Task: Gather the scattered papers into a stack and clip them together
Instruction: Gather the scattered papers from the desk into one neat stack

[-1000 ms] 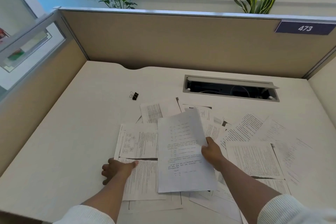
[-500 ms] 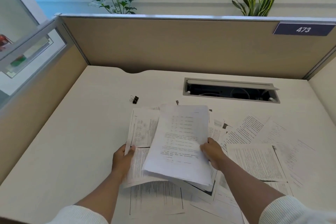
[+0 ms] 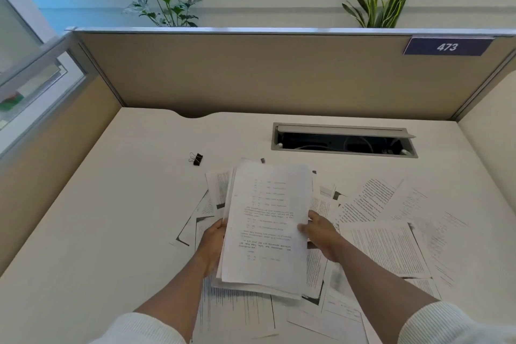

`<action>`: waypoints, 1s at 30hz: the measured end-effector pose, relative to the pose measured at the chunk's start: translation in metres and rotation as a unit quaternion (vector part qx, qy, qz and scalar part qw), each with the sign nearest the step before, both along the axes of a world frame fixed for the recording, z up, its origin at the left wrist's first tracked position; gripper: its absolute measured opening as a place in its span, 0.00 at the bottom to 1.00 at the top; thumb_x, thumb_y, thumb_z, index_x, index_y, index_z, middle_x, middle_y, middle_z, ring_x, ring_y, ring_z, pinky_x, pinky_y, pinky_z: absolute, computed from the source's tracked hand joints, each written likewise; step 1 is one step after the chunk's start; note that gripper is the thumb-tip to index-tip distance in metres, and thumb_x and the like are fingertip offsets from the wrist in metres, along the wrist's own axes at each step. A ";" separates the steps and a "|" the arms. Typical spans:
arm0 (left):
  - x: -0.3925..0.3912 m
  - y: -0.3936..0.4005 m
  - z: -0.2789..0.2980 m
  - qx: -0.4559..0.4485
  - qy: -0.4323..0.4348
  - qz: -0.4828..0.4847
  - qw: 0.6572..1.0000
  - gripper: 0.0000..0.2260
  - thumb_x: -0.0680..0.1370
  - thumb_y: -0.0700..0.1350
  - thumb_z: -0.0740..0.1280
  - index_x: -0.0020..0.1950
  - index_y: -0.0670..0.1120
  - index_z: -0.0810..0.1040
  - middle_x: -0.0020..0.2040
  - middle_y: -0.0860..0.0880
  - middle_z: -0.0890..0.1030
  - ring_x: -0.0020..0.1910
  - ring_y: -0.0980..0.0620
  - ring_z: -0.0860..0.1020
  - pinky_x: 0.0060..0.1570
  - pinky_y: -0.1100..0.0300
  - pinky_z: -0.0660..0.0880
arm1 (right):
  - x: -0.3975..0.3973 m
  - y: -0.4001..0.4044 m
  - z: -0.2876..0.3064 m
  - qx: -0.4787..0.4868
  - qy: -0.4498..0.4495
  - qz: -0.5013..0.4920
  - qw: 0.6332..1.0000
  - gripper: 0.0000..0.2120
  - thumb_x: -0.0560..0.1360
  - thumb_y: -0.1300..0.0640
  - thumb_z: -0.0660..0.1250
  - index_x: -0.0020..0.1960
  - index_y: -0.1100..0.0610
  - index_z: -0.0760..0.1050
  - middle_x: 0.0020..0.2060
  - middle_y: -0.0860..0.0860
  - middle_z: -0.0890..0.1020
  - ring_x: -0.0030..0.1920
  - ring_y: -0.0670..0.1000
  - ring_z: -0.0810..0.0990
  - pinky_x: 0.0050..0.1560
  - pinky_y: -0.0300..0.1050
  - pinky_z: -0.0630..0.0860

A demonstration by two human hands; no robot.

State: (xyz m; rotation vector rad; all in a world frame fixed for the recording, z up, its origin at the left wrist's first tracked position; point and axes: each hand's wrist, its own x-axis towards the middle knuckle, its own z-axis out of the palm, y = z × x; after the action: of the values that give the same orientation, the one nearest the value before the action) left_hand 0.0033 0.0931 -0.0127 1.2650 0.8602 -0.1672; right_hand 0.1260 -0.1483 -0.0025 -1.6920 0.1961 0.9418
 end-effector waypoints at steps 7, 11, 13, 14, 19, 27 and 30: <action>0.017 -0.006 -0.018 0.068 0.054 0.061 0.994 0.12 0.82 0.51 0.63 0.55 0.47 0.84 0.48 0.47 0.85 0.46 0.47 0.83 0.46 0.55 0.80 | 0.002 -0.016 -0.008 -0.069 -0.095 -0.011 0.993 0.17 0.74 0.67 0.58 0.52 0.46 0.74 0.49 0.47 0.81 0.49 0.49 0.81 0.45 0.43 0.79; 0.021 -0.004 -0.027 0.236 0.140 0.071 0.959 0.10 0.79 0.49 0.66 0.56 0.49 0.82 0.53 0.47 0.84 0.43 0.51 0.79 0.43 0.60 0.72 | 0.008 -0.024 -0.015 -0.100 -0.111 -0.029 0.988 0.17 0.72 0.68 0.57 0.53 0.50 0.73 0.48 0.49 0.81 0.49 0.52 0.80 0.50 0.50 0.79; 0.021 -0.002 -0.032 0.289 0.179 0.056 0.939 0.17 0.77 0.53 0.68 0.63 0.47 0.78 0.62 0.46 0.80 0.54 0.46 0.79 0.53 0.55 0.73 | 0.008 -0.025 -0.016 -0.111 -0.112 -0.027 0.987 0.17 0.72 0.67 0.56 0.54 0.50 0.73 0.48 0.48 0.80 0.48 0.51 0.80 0.47 0.48 0.79; 0.023 -0.001 -0.035 0.304 0.192 0.056 0.931 0.22 0.76 0.55 0.70 0.66 0.46 0.76 0.64 0.45 0.78 0.59 0.43 0.78 0.57 0.52 0.74 | 0.009 -0.025 -0.017 -0.117 -0.111 -0.028 0.986 0.17 0.72 0.67 0.56 0.54 0.50 0.72 0.47 0.48 0.80 0.47 0.50 0.79 0.45 0.46 0.78; 0.039 -0.008 -0.035 0.342 0.267 0.050 0.900 0.41 0.66 0.61 0.78 0.70 0.41 0.68 0.67 0.40 0.70 0.67 0.39 0.69 0.61 0.43 0.72 | 0.011 -0.024 -0.019 -0.150 -0.119 -0.032 0.981 0.16 0.72 0.67 0.55 0.54 0.52 0.71 0.44 0.48 0.78 0.43 0.45 0.76 0.36 0.38 0.71; 0.067 -0.020 -0.034 0.357 0.348 0.019 0.867 0.48 0.61 0.58 0.82 0.68 0.35 0.63 0.67 0.37 0.69 0.64 0.40 0.70 0.57 0.46 0.74 | 0.015 -0.031 -0.026 -0.187 -0.126 -0.039 0.974 0.17 0.73 0.66 0.55 0.58 0.54 0.70 0.44 0.48 0.77 0.42 0.46 0.75 0.37 0.40 0.71; 0.070 -0.017 -0.033 0.344 0.358 0.008 0.868 0.49 0.62 0.58 0.82 0.70 0.34 0.61 0.66 0.37 0.70 0.64 0.41 0.72 0.57 0.48 0.75 | 0.016 -0.032 -0.029 -0.188 -0.127 -0.044 0.973 0.17 0.73 0.66 0.55 0.59 0.55 0.70 0.48 0.51 0.78 0.45 0.51 0.77 0.41 0.42 0.73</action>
State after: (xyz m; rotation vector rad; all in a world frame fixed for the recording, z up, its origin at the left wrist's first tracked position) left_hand 0.0734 0.0758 -0.0458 1.9056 1.6702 -0.3498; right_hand 0.1419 -0.1806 -0.0317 -2.1167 0.2892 0.6406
